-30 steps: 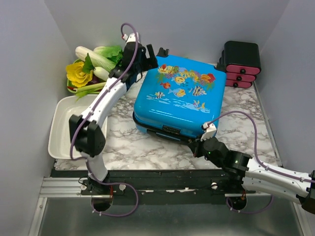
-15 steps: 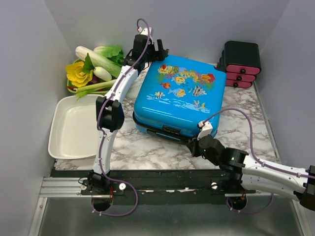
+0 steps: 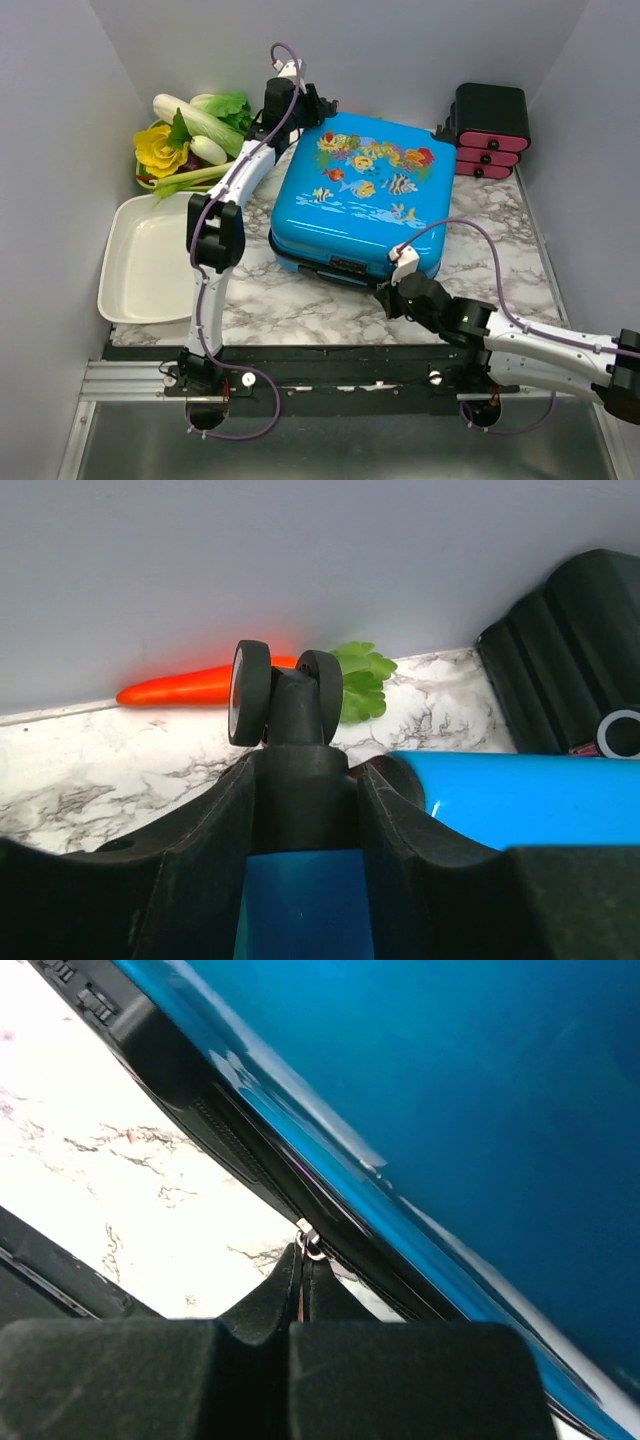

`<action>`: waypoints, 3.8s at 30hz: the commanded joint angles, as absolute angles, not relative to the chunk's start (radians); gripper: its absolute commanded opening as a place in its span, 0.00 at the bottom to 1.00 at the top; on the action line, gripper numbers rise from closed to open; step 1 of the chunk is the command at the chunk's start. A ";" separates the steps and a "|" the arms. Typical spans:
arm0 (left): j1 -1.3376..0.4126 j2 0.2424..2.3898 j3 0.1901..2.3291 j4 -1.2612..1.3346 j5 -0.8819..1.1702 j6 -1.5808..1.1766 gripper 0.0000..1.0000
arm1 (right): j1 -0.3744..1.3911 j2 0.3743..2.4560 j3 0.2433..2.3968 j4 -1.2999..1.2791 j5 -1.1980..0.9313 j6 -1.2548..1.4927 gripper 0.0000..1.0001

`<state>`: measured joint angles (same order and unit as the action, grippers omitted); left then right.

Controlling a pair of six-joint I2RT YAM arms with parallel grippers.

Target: Open, take out, and arrange the luggage

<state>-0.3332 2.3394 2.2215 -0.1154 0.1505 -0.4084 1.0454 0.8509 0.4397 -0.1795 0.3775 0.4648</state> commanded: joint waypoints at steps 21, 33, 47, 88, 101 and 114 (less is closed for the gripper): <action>-0.357 1.718 1.083 -0.005 0.359 -0.595 0.36 | 1.039 1.036 0.569 0.049 0.210 0.252 0.01; -0.543 1.441 0.723 0.155 0.377 -0.802 0.34 | 1.040 1.015 0.489 0.171 0.098 0.247 0.01; -0.667 1.175 0.584 0.103 0.177 -0.882 0.34 | 1.120 1.132 0.578 0.309 0.372 0.219 0.01; -0.485 1.373 0.543 0.529 0.601 -1.014 0.66 | 1.190 1.282 0.696 0.510 0.302 0.009 0.01; -0.502 1.316 0.541 0.436 0.548 -0.965 0.65 | 1.201 1.459 0.920 0.580 0.334 -0.118 0.01; -0.506 1.361 0.597 0.611 0.684 -1.060 0.65 | 1.200 1.397 0.929 0.617 0.359 -0.053 0.01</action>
<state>-0.3145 1.3315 0.6178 0.7238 0.1013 -0.8562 1.2041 1.4216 0.7990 0.0559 0.4477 0.0010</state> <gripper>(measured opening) 0.652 0.013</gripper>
